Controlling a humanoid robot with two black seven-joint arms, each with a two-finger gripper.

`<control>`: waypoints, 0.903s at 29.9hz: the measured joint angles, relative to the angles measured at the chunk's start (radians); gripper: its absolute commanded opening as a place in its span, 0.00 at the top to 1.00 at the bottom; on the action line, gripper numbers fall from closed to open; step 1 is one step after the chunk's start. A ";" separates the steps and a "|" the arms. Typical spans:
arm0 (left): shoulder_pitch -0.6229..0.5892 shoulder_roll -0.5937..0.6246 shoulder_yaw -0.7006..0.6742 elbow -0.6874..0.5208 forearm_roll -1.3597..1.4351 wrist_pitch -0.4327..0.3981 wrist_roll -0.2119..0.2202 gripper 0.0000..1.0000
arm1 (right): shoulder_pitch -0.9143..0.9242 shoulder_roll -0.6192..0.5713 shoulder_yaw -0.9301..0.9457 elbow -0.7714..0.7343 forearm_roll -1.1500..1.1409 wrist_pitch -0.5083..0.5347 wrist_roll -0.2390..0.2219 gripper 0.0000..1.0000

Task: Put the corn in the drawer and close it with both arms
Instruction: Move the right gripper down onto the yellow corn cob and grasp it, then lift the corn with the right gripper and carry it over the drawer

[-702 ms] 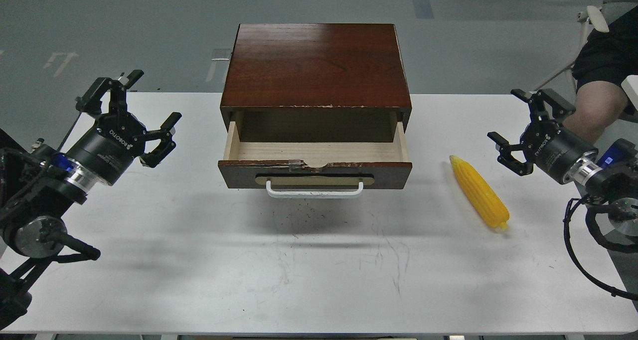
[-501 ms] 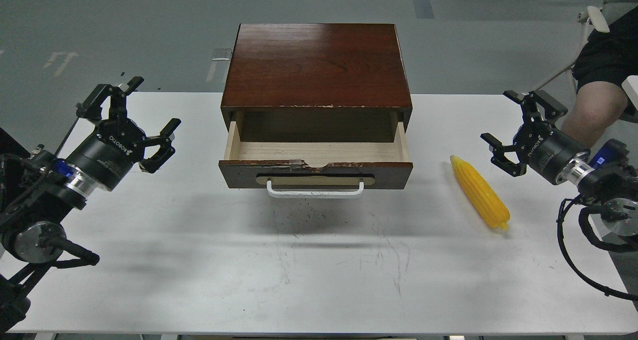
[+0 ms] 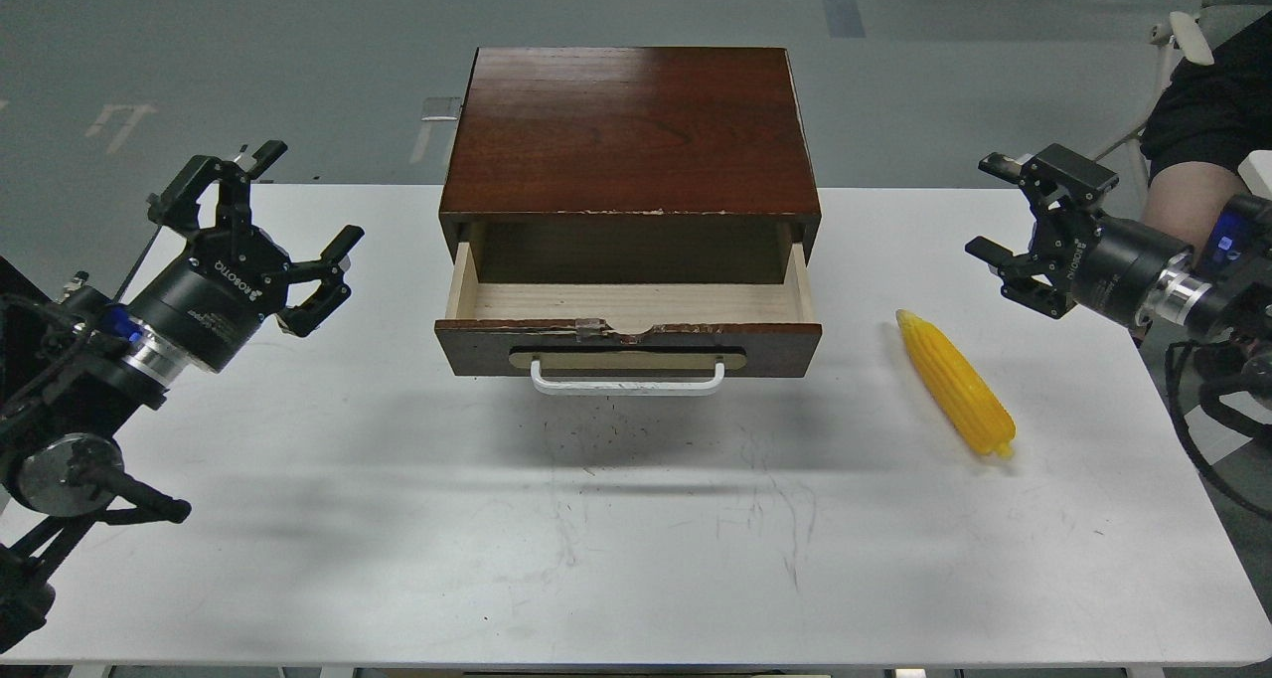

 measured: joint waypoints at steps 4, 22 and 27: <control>0.000 0.000 0.000 -0.007 0.001 -0.001 0.000 0.00 | 0.044 -0.042 -0.002 0.000 -0.381 -0.008 0.000 0.00; 0.003 0.001 0.002 -0.013 0.003 -0.001 -0.019 0.00 | 0.042 0.084 -0.214 -0.106 -0.896 -0.204 0.000 0.00; 0.004 0.001 0.002 -0.013 0.003 -0.001 -0.025 0.00 | 0.032 0.127 -0.222 -0.132 -0.896 -0.207 0.000 0.04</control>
